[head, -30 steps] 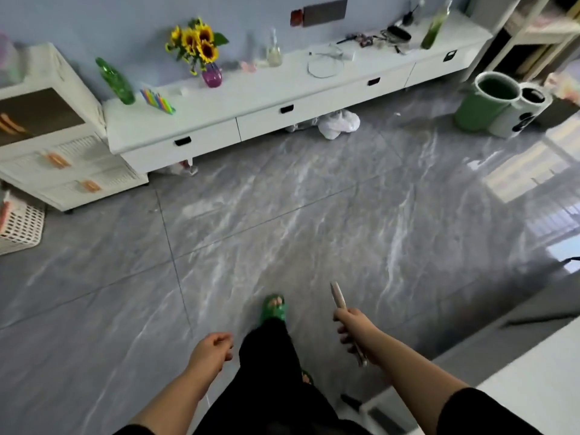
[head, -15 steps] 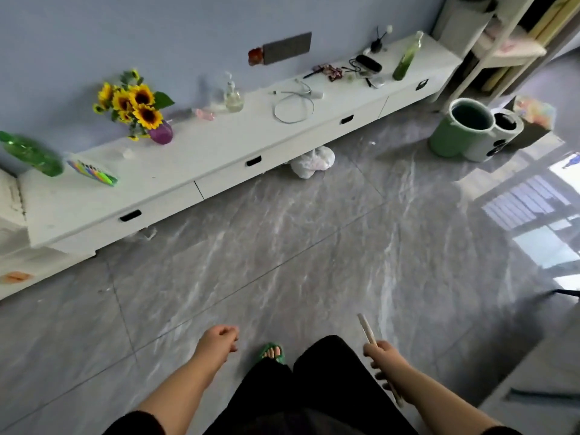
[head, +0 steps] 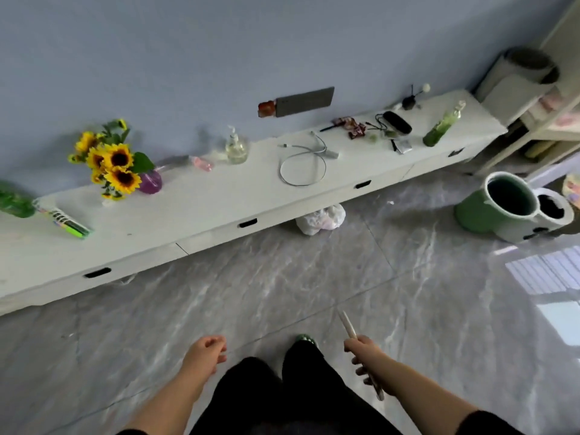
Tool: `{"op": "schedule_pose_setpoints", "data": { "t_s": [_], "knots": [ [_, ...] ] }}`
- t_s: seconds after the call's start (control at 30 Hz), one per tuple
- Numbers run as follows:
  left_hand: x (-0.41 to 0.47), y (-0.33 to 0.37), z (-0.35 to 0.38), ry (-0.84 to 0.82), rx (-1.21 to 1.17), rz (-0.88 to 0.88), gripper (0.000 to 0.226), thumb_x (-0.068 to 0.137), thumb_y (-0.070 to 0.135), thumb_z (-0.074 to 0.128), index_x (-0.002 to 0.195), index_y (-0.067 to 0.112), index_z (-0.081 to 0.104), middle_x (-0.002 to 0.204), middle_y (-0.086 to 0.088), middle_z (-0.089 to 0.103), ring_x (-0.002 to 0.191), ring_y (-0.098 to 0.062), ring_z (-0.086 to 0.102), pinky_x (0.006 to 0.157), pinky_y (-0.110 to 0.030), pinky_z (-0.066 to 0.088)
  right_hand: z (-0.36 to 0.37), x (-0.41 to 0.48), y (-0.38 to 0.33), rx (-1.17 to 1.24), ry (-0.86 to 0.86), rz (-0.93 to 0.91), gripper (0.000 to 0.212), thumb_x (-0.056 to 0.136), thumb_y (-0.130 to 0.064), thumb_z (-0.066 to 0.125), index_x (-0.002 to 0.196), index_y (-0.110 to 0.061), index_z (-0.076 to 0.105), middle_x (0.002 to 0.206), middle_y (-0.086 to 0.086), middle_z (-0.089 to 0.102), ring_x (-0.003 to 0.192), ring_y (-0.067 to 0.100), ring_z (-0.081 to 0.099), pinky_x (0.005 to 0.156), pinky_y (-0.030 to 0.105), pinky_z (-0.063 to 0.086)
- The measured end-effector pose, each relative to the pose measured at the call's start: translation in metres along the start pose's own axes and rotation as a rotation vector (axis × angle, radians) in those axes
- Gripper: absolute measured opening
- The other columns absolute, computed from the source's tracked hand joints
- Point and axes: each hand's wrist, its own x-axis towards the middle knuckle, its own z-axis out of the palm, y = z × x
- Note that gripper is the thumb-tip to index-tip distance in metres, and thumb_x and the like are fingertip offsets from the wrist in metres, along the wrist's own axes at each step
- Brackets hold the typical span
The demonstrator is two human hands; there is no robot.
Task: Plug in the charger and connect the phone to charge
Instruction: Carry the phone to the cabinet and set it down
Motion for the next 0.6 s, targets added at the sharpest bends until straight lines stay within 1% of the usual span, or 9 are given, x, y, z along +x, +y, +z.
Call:
{"op": "schedule_pose_setpoints", "data": {
  "t_s": [0.1, 0.17, 0.23, 0.3, 0.37, 0.43, 0.5, 0.6],
  "knots": [
    [0.015, 0.039, 0.002, 0.0, -0.038, -0.05, 0.016, 0.095, 0.02, 0.05, 0.101, 0.008, 0.059, 0.102, -0.011, 0.064, 0.084, -0.024, 0.062, 0.06, -0.027, 0.039, -0.022, 0.034, -0.076, -0.045, -0.028, -0.06, 0.013, 0.082, -0.026, 0.053, 0.091, -0.016, 0.052, 0.08, 0.008, 0.042, 0.054, 0.018, 0.037, 0.05, 0.023, 0.027],
    [0.028, 0.061, 0.0, 0.003, -0.053, -0.056, 0.018, 0.096, 0.019, 0.048, 0.104, 0.008, 0.059, 0.1, -0.011, 0.063, 0.083, -0.023, 0.061, 0.059, -0.026, 0.038, -0.031, 0.053, -0.123, -0.052, -0.046, -0.092, 0.017, 0.079, -0.028, 0.054, 0.092, -0.016, 0.054, 0.082, 0.009, 0.044, 0.057, 0.019, 0.039, 0.049, 0.024, 0.029],
    [0.045, 0.087, -0.002, 0.001, -0.068, -0.073, 0.017, 0.096, 0.016, 0.047, 0.105, 0.006, 0.059, 0.096, -0.012, 0.061, 0.078, -0.021, 0.059, 0.057, -0.026, 0.035, -0.037, 0.073, -0.167, -0.074, -0.061, -0.101, 0.021, 0.076, -0.032, 0.056, 0.092, -0.019, 0.055, 0.084, 0.009, 0.048, 0.062, 0.021, 0.043, 0.051, 0.026, 0.034],
    [0.065, 0.114, -0.002, -0.004, -0.087, -0.089, 0.013, 0.096, 0.015, 0.048, 0.099, 0.006, 0.057, 0.094, -0.013, 0.059, 0.072, -0.019, 0.058, 0.055, -0.026, 0.033, -0.042, 0.09, -0.207, -0.08, -0.058, -0.114, 0.023, 0.071, -0.035, 0.057, 0.091, -0.022, 0.056, 0.085, 0.008, 0.05, 0.064, 0.022, 0.045, 0.052, 0.026, 0.036],
    [0.087, 0.147, -0.003, -0.007, -0.073, -0.069, 0.013, 0.096, 0.016, 0.049, 0.088, 0.008, 0.056, 0.091, -0.013, 0.058, 0.069, -0.018, 0.057, 0.055, -0.026, 0.032, -0.047, 0.104, -0.239, -0.093, -0.054, -0.111, 0.027, 0.068, -0.038, 0.056, 0.09, -0.023, 0.056, 0.085, 0.008, 0.051, 0.065, 0.022, 0.046, 0.052, 0.027, 0.038],
    [0.112, 0.182, -0.001, -0.032, -0.043, -0.035, 0.018, 0.096, 0.018, 0.049, 0.081, 0.011, 0.056, 0.089, -0.012, 0.06, 0.07, -0.017, 0.058, 0.057, -0.027, 0.035, -0.055, 0.118, -0.267, -0.092, -0.038, -0.091, 0.03, 0.065, -0.04, 0.055, 0.091, -0.024, 0.055, 0.086, 0.007, 0.052, 0.066, 0.021, 0.048, 0.052, 0.027, 0.038],
    [0.124, 0.218, 0.001, -0.06, 0.018, -0.009, 0.017, 0.095, 0.02, 0.049, 0.08, 0.016, 0.057, 0.09, -0.007, 0.064, 0.075, -0.017, 0.06, 0.062, -0.028, 0.039, -0.064, 0.122, -0.287, -0.097, -0.023, -0.045, 0.031, 0.067, -0.039, 0.055, 0.094, -0.024, 0.055, 0.087, 0.008, 0.053, 0.065, 0.021, 0.048, 0.053, 0.027, 0.039],
    [0.151, 0.27, 0.009, -0.108, 0.066, 0.044, 0.015, 0.095, 0.022, 0.05, 0.083, 0.024, 0.059, 0.09, 0.001, 0.068, 0.075, -0.014, 0.063, 0.063, -0.026, 0.044, -0.082, 0.134, -0.313, -0.082, -0.01, 0.008, 0.031, 0.075, -0.034, 0.055, 0.101, -0.018, 0.055, 0.086, 0.009, 0.052, 0.063, 0.021, 0.047, 0.052, 0.027, 0.039]
  ]
}}
